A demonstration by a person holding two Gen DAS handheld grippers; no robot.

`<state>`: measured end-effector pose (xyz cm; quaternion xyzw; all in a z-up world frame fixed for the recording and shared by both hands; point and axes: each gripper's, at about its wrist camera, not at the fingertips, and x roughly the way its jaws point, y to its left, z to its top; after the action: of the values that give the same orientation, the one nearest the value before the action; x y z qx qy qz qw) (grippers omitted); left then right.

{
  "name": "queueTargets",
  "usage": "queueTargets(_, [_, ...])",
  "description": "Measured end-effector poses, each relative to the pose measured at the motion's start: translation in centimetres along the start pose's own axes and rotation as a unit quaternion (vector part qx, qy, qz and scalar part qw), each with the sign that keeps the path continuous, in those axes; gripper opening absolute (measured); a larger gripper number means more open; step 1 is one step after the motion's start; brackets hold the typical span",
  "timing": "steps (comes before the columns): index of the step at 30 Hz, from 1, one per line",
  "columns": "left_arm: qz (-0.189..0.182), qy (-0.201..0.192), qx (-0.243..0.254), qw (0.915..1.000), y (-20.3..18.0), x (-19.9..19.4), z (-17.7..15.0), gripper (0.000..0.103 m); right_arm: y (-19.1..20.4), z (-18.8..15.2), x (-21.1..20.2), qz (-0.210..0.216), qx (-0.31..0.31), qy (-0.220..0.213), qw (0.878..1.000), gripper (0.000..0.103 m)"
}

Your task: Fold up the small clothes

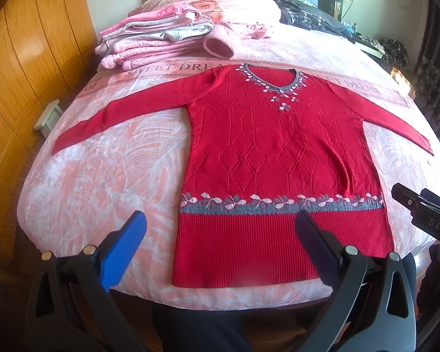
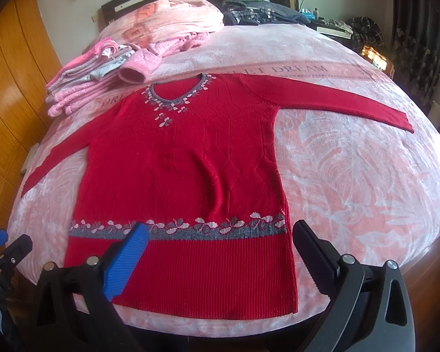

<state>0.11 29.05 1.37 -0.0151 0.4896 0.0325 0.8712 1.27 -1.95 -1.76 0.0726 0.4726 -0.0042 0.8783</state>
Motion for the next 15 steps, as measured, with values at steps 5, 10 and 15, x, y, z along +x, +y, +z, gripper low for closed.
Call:
queueTargets(5, [0.001,0.000,-0.002,1.0000,0.12,-0.04,-0.06,0.100,-0.01,0.01,0.01,0.000,0.001,0.000,1.000,0.099])
queueTargets(10, [0.001,0.000,-0.002,1.0000,0.17,-0.09,-0.08,0.100,-0.02,0.05,0.04,0.000,0.000,0.000,1.000,0.099])
queueTargets(15, [0.001,-0.002,-0.003,1.0000,0.28,-0.32,-0.06,0.100,-0.04,0.05,0.03,0.001,0.000,0.000,1.000,0.099])
